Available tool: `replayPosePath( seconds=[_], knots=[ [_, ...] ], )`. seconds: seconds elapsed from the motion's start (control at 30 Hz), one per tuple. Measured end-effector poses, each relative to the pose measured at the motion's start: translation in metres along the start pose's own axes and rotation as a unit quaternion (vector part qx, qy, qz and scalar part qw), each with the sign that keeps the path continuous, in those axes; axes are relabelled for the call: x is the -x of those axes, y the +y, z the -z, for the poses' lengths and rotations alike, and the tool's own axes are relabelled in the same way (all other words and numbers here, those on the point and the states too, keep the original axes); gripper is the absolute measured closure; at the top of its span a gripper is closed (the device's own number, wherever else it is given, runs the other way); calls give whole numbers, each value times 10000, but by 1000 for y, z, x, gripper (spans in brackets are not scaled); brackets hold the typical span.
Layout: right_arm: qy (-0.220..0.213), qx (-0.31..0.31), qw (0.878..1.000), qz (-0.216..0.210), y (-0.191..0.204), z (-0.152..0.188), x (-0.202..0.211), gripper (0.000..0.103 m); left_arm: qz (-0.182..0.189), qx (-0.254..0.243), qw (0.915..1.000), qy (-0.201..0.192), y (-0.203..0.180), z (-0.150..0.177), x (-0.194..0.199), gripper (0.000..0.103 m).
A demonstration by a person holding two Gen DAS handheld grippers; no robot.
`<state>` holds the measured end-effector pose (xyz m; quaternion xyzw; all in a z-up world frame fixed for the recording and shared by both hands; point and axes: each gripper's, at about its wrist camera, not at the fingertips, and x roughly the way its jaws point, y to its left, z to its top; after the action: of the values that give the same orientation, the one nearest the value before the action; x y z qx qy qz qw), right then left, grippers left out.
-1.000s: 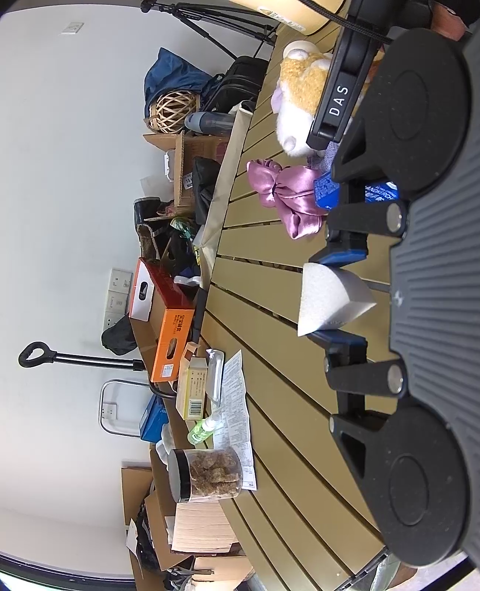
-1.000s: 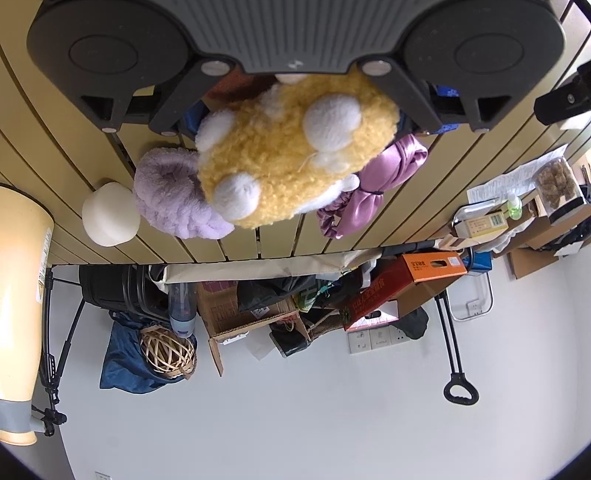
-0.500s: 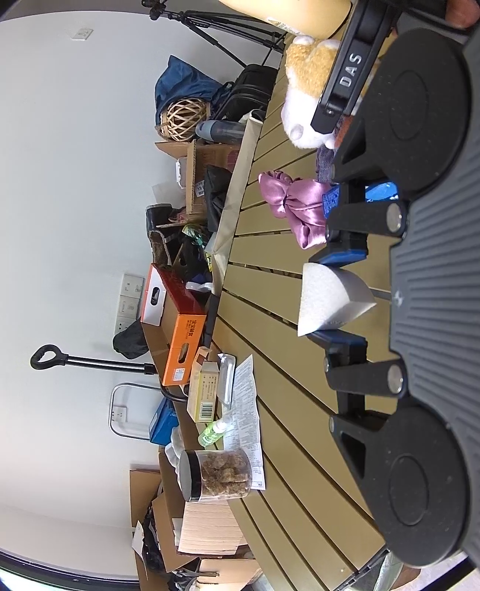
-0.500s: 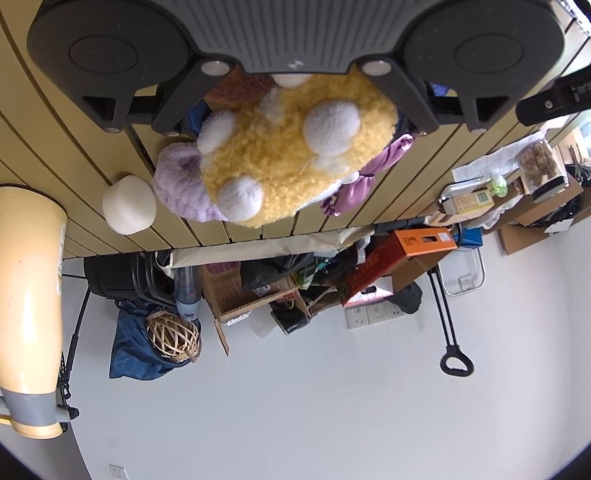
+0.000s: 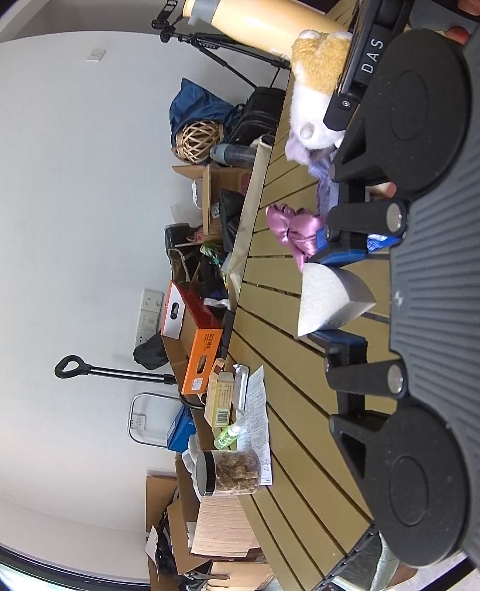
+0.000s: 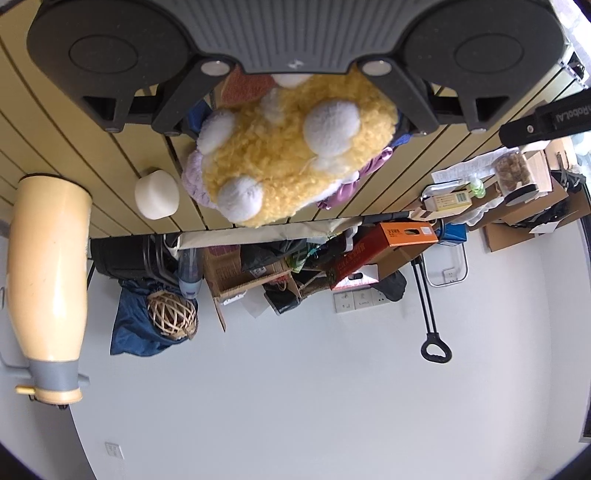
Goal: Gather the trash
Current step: 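Carry the box and yellow plush down over the black trash bin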
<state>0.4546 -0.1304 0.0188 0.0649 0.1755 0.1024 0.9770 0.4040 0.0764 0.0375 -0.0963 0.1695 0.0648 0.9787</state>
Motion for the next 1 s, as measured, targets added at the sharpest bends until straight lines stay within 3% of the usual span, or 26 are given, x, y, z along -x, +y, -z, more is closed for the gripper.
replayPosePath(
  seconds=[0.5, 1.0],
  knots=[
    [-80, -36, 9999, -95, -15, 23, 64, 19, 210, -123, 9997, -25, -14, 31, 49, 68],
    [201, 161, 9994, -216, -20, 62, 123, 19, 219, -353, 9986, 338, -15, 73, 83, 68]
  ],
)
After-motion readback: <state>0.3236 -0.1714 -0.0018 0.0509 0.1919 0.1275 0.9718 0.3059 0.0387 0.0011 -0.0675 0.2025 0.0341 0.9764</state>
